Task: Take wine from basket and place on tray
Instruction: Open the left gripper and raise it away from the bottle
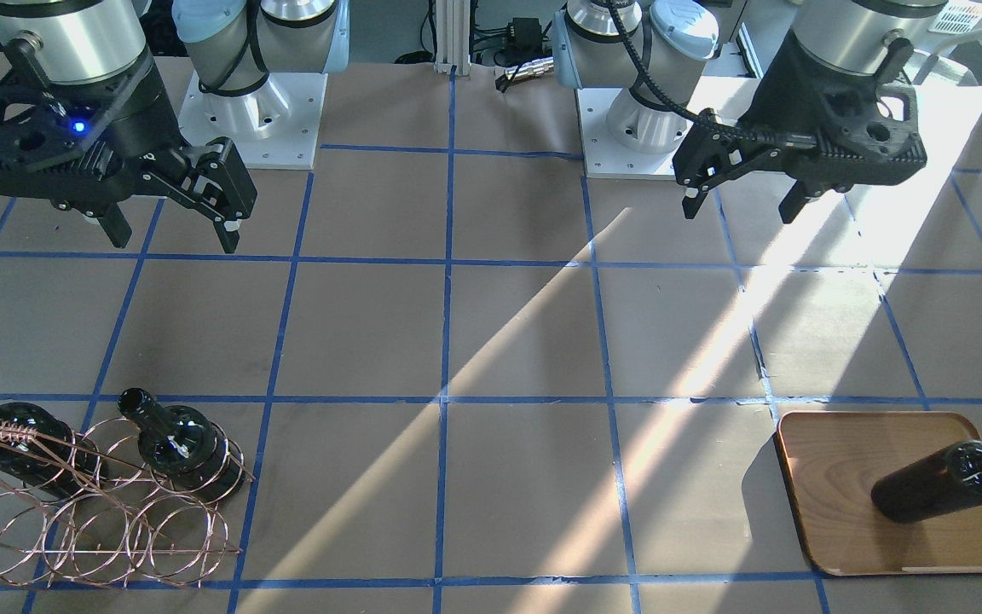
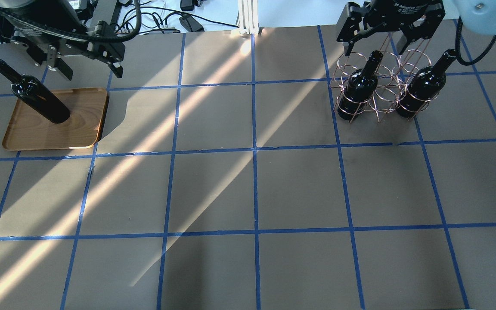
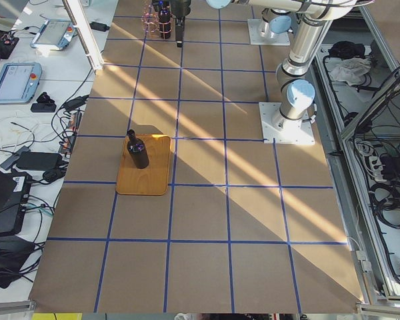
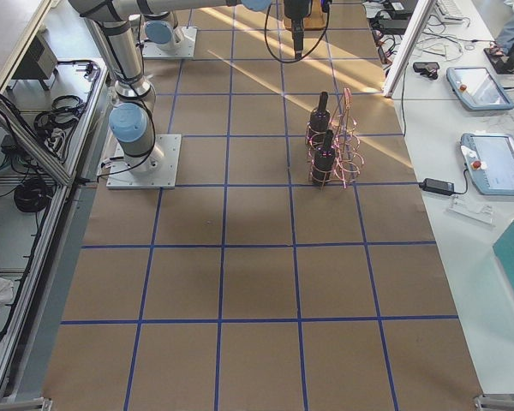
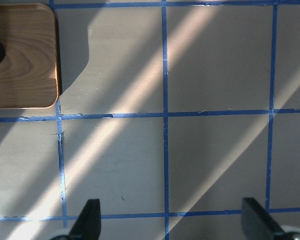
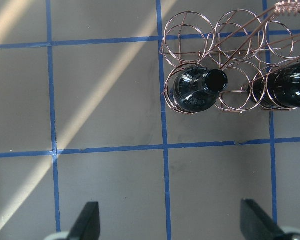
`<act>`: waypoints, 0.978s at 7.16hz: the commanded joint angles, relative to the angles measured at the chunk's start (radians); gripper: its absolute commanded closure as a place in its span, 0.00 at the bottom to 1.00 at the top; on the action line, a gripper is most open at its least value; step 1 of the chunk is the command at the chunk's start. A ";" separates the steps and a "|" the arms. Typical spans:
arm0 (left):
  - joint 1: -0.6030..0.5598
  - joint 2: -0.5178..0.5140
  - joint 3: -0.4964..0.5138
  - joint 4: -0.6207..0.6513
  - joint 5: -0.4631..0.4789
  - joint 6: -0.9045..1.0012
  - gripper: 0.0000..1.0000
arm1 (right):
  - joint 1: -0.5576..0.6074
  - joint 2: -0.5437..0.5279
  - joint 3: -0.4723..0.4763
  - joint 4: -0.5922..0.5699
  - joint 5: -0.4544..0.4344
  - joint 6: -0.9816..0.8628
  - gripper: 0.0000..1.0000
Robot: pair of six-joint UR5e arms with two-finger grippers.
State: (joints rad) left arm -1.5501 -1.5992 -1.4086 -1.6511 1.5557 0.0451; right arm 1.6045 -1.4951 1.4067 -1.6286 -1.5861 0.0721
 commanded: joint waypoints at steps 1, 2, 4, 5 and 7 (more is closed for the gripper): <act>-0.099 0.007 -0.021 0.036 0.010 -0.042 0.00 | 0.000 0.001 0.000 0.001 0.000 0.000 0.00; -0.103 0.010 -0.021 0.036 0.009 -0.048 0.00 | 0.000 -0.001 0.000 -0.001 0.000 0.000 0.00; -0.102 0.018 -0.026 0.034 0.011 -0.047 0.00 | 0.000 0.001 0.000 -0.001 0.000 0.000 0.00; -0.094 0.018 -0.024 0.036 0.006 -0.047 0.00 | 0.000 -0.001 0.000 0.001 0.000 0.000 0.00; -0.036 0.021 -0.024 0.036 -0.005 -0.031 0.00 | 0.000 -0.001 0.000 -0.001 0.000 0.000 0.00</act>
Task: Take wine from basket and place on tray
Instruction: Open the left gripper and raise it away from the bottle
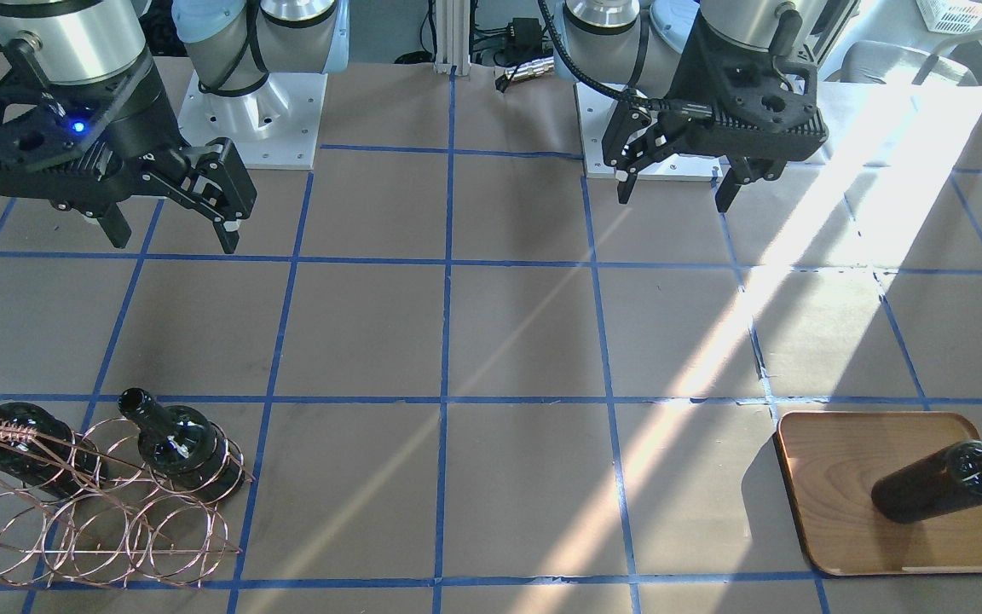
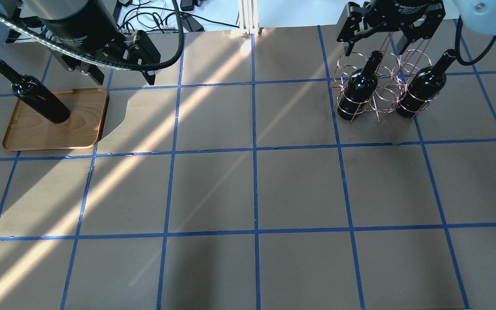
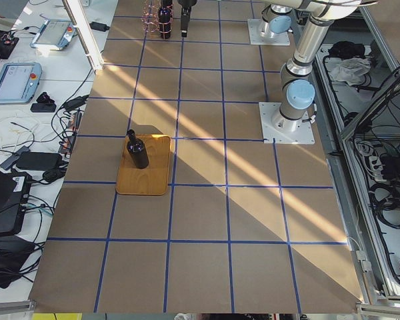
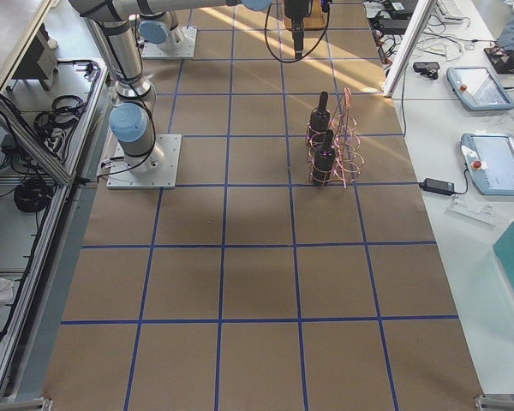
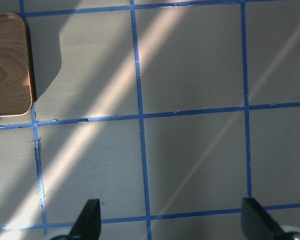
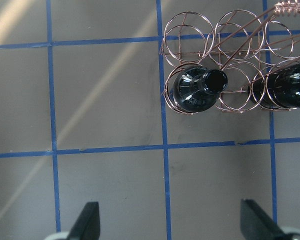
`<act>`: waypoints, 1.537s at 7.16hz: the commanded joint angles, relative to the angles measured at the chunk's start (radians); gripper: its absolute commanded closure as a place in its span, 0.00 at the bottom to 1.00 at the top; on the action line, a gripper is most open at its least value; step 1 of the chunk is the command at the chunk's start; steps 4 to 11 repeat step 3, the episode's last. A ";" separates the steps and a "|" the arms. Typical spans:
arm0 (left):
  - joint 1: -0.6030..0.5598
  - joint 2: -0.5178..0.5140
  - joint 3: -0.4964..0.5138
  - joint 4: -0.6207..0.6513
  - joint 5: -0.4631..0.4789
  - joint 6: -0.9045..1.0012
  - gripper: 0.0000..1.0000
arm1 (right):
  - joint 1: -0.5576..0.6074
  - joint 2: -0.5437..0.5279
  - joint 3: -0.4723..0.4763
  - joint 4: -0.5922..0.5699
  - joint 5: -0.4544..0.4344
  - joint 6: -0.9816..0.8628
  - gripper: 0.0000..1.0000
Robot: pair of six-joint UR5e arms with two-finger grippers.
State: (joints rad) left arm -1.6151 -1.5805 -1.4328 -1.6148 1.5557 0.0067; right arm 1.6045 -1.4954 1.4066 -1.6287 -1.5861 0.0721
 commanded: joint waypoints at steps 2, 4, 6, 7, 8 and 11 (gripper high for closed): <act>0.034 0.010 -0.005 -0.002 -0.002 0.007 0.00 | 0.000 0.000 0.000 0.000 0.000 0.002 0.00; 0.035 0.013 -0.006 -0.002 0.000 0.007 0.00 | 0.000 0.000 0.000 0.000 0.000 0.002 0.00; 0.035 0.013 -0.006 -0.002 0.000 0.007 0.00 | 0.000 0.000 0.000 0.000 0.000 0.002 0.00; 0.035 0.013 -0.006 -0.002 0.000 0.007 0.00 | 0.000 0.000 0.000 0.000 0.000 0.002 0.00; 0.035 0.013 -0.006 -0.002 0.000 0.007 0.00 | 0.000 0.000 0.000 0.000 0.000 0.002 0.00; 0.035 0.013 -0.006 -0.002 0.000 0.007 0.00 | 0.000 0.000 0.000 0.000 0.000 0.002 0.00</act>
